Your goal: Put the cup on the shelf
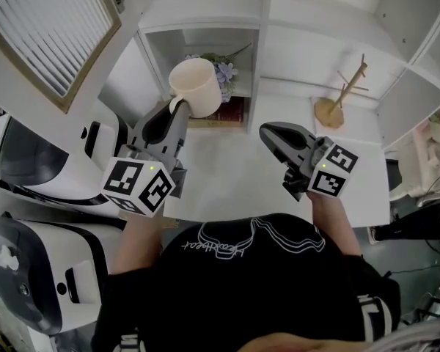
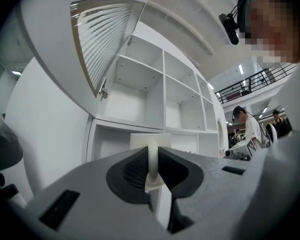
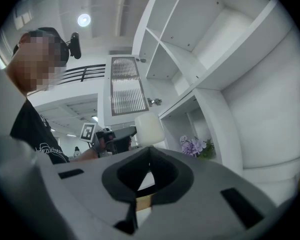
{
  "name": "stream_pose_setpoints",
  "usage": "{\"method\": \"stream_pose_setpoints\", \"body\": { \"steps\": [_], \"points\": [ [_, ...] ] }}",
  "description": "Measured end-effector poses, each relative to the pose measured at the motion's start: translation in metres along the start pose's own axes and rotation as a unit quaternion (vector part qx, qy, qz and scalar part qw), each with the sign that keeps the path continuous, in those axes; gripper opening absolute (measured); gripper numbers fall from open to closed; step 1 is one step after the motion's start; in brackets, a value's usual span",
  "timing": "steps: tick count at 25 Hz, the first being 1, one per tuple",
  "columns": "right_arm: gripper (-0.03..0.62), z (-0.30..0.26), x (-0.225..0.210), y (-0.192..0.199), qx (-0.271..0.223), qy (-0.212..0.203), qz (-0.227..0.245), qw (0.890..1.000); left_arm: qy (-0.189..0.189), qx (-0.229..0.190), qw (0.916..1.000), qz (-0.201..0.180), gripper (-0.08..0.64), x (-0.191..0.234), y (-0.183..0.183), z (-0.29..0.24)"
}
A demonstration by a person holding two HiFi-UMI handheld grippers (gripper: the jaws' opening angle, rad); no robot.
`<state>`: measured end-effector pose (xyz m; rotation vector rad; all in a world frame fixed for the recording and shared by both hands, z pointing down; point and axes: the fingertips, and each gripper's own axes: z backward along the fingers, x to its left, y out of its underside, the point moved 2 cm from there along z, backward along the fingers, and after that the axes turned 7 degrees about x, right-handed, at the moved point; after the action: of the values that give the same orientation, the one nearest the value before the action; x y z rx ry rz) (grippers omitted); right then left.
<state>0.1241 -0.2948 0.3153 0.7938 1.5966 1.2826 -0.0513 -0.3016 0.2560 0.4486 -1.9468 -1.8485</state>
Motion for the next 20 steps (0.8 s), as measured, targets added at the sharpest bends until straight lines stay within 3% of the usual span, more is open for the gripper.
{"method": "stream_pose_setpoints", "body": {
  "steps": [20],
  "points": [
    [0.006,0.008,-0.017,-0.015,-0.005,-0.007,0.012,1.000,-0.025,-0.065,0.9970,-0.034,0.041,0.011,-0.102,-0.037]
  ]
}}
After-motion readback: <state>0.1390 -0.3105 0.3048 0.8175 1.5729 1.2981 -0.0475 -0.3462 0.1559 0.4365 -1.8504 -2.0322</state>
